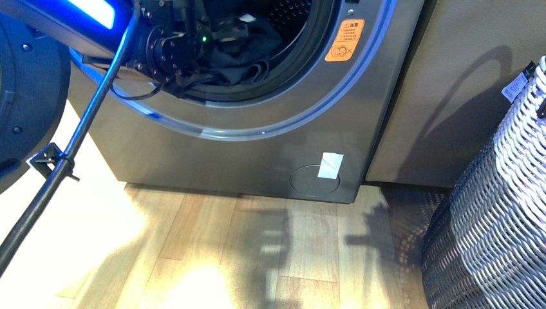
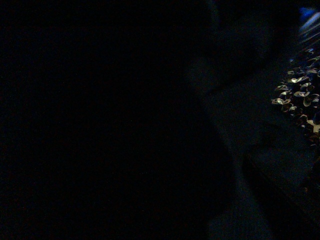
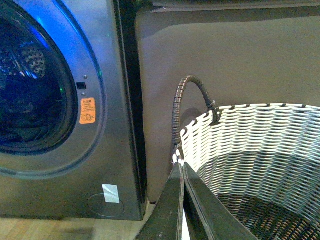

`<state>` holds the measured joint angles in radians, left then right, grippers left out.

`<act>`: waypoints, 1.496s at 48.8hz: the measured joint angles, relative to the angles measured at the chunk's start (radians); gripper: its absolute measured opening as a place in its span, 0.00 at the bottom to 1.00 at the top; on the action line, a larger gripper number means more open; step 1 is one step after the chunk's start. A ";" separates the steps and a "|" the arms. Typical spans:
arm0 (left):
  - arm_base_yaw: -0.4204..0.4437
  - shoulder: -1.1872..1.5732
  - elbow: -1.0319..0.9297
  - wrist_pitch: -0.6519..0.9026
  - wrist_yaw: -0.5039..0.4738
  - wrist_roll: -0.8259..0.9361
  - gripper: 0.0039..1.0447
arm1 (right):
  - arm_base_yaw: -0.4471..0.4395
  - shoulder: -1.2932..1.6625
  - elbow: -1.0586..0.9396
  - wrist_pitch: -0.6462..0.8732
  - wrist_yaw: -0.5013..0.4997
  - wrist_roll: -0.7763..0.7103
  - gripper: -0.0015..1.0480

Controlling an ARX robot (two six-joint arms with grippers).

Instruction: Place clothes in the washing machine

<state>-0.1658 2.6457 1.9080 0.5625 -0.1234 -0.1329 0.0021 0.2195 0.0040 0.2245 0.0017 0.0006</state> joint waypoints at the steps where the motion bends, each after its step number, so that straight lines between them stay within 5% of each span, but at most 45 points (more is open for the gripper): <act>1: 0.000 0.000 0.000 -0.001 0.005 -0.002 0.78 | 0.000 -0.005 0.000 -0.005 0.000 0.000 0.02; 7: 0.000 -0.009 -0.007 0.002 0.027 -0.010 0.96 | 0.000 -0.031 0.000 -0.032 0.000 0.000 0.02; 16: 0.000 -0.095 -0.132 0.073 0.053 -0.041 0.94 | 0.000 -0.203 0.001 -0.218 -0.001 0.000 0.02; 40: -0.017 -0.478 -0.683 0.280 0.154 -0.035 0.94 | 0.000 -0.215 0.001 -0.224 -0.001 0.000 0.02; 57: 0.007 -1.057 -1.122 0.199 0.252 0.055 0.94 | 0.000 -0.215 0.001 -0.224 0.000 0.000 0.02; 65: 0.062 -1.343 -1.250 0.117 0.318 0.095 0.94 | 0.000 -0.215 0.001 -0.224 -0.001 -0.001 0.38; 73: 0.098 -1.553 -1.334 0.002 0.373 0.111 0.94 | 0.000 -0.215 0.001 -0.224 0.000 -0.001 0.62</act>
<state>-0.0681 1.0931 0.5743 0.5648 0.2493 -0.0216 0.0021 0.0044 0.0051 0.0006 0.0013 -0.0006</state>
